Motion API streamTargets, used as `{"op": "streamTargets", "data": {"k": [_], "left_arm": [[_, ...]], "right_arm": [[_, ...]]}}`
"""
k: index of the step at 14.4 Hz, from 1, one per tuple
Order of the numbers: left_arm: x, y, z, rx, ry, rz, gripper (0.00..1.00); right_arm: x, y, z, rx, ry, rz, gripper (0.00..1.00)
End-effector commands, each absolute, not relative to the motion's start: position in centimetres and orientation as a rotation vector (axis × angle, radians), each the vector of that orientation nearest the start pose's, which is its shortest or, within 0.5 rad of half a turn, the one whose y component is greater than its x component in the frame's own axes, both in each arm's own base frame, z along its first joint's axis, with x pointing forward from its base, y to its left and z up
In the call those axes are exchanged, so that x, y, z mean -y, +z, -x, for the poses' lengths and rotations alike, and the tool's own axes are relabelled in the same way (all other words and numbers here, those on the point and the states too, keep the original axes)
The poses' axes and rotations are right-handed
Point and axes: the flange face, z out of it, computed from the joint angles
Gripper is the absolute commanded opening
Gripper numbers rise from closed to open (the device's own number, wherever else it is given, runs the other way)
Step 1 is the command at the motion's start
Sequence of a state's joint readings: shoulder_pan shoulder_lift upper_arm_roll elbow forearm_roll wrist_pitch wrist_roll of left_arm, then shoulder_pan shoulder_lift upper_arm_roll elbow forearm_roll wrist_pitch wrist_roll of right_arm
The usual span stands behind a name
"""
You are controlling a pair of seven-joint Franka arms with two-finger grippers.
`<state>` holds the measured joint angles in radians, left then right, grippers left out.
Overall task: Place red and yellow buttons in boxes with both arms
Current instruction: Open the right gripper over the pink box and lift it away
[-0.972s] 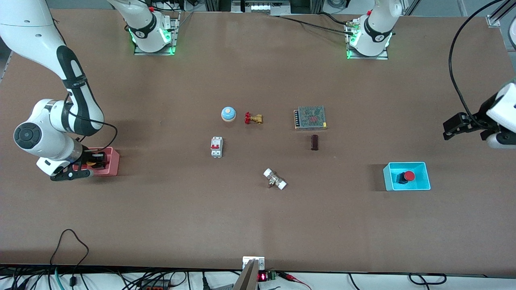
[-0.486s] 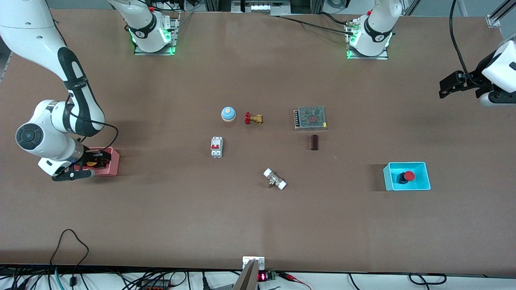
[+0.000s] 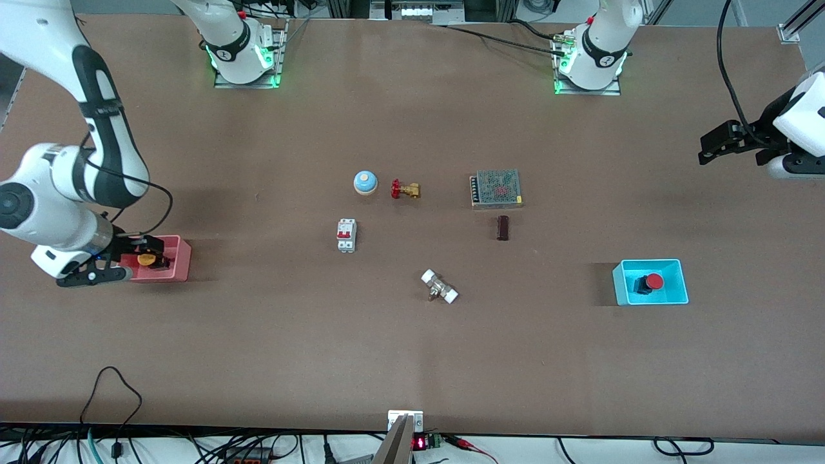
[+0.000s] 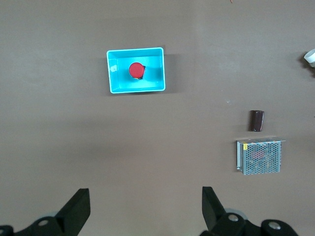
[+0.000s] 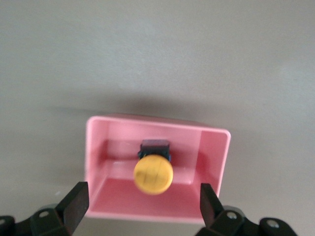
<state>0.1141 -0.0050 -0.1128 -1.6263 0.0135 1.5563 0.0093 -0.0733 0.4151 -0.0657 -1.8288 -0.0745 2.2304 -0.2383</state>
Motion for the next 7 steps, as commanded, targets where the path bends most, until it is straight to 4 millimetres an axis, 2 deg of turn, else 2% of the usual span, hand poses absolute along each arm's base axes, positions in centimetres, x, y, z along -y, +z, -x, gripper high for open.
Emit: {"op": "streamTargets", "data": {"k": [1, 4, 7], "left_arm": [[0.0, 60.6, -55.2, -0.029, 0.106, 3.14, 1.0], [-0.6, 60.4, -55.2, -0.029, 0.113, 3.14, 1.0], [0.1, 60.4, -55.2, -0.048, 0.113, 3.141, 1.0]], "right_arm": [[6.5, 37.1, -62.9, 0.232, 0.04, 3.155, 1.0], [2.9, 43.4, -62.0, 0.247, 0.03, 3.164, 1.0], [-1.6, 49.2, -61.3, 0.184, 0.101, 3.18, 1.0]]}}
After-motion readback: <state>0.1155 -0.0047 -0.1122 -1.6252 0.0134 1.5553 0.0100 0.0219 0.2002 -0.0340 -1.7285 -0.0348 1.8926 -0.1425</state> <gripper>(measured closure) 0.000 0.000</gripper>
